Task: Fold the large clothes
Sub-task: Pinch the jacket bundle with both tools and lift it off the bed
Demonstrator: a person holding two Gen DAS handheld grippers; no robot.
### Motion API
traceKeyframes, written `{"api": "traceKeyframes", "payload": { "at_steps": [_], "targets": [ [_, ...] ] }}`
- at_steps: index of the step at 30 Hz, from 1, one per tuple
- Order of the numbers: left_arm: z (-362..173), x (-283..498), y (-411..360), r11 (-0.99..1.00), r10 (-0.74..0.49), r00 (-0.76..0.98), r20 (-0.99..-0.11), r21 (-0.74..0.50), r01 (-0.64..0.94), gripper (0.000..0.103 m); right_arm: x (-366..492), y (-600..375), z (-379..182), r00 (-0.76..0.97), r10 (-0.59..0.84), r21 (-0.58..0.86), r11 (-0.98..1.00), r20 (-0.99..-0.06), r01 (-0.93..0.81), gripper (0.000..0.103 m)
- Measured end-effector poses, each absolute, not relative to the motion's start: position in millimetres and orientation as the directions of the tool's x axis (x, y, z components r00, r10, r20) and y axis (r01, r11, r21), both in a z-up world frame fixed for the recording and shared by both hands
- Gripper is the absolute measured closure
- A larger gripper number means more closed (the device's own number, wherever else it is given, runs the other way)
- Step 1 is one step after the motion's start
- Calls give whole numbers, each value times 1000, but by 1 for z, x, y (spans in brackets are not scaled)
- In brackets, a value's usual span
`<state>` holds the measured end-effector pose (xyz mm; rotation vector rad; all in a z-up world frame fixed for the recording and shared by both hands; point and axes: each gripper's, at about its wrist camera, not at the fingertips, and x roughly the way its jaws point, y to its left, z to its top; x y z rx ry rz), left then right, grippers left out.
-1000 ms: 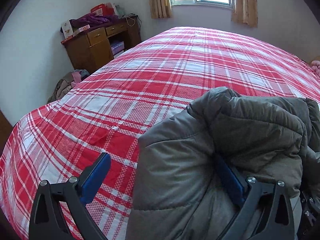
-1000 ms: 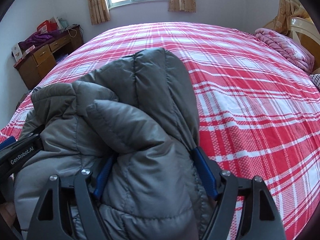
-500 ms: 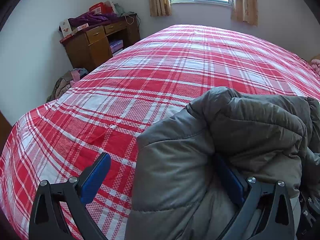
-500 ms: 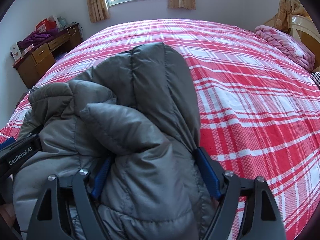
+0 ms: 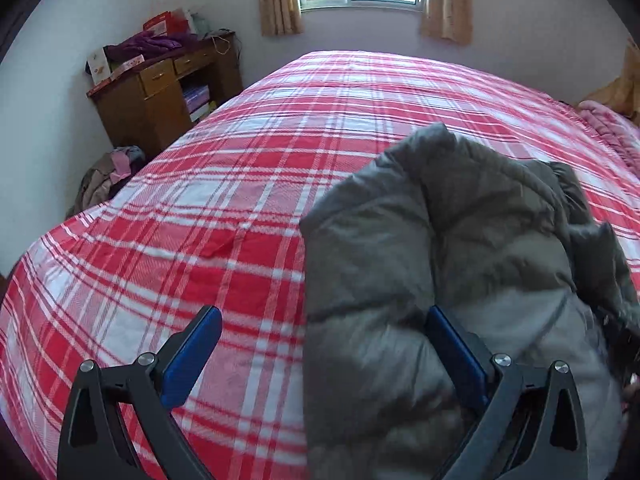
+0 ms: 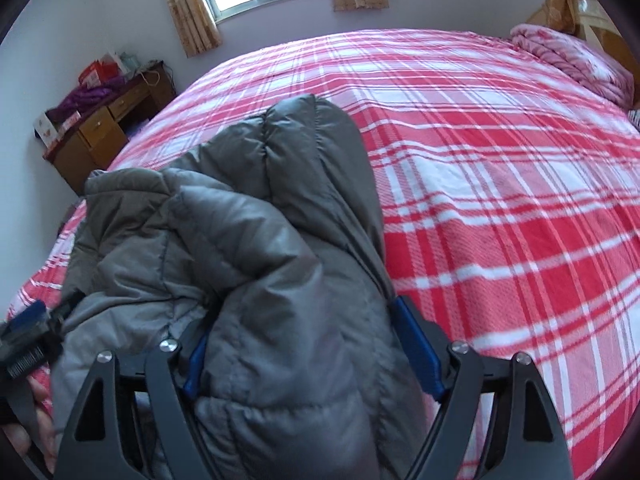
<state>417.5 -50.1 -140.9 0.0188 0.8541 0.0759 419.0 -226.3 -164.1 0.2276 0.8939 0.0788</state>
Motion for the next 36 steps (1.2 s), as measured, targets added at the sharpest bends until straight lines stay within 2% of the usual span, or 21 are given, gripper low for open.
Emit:
{"api": "traceKeyframes", "payload": {
  "at_steps": [8,15,17,18,20,24,27,29,32,33,34,35,36],
  "targets": [
    [-148,411,-47,999,43,661,-749,31,-30,1,405,-243,-161,648,241,336,941,-723,25,21],
    [-159,415,-48,1000,10,652,-758,14,1,1,414,-237,-178,595,270,337,942,-757,1,17],
    [-158,412,-49,1000,11,661,-750,19,5,1,408,-230,-173,611,273,324,946,-743,-29,38],
    [-158,410,-50,1000,13,667,-745,24,7,1,404,-226,-172,617,291,328,943,-732,-57,40],
    [-160,411,-49,1000,17,671,-741,28,6,1,399,-221,-174,615,296,328,943,-731,-64,39],
    [-162,410,-48,1000,4,669,-744,16,12,1,406,-235,-181,603,368,426,903,-708,-52,34],
    [-164,410,-49,1000,-15,666,-746,4,27,1,407,-227,-179,601,348,388,919,-720,-68,32],
    [-164,410,-52,999,-35,667,-744,-2,50,1,406,-229,-178,609,362,406,911,-706,-70,41],
    [-165,412,-53,997,-69,657,-751,-33,67,2,399,-233,-181,619,401,440,892,-675,-98,44],
    [-166,414,-53,996,-92,647,-757,-57,75,3,402,-235,-182,617,411,455,885,-671,-95,44],
    [-166,415,-53,993,-114,643,-757,-75,87,12,402,-236,-184,615,419,464,881,-669,-95,43],
    [-164,412,-56,988,-150,647,-748,-92,122,22,404,-236,-184,609,425,469,878,-670,-97,44],
    [-162,409,-63,982,-176,652,-737,-88,165,40,405,-236,-184,610,427,470,877,-668,-99,48]
  ]
}}
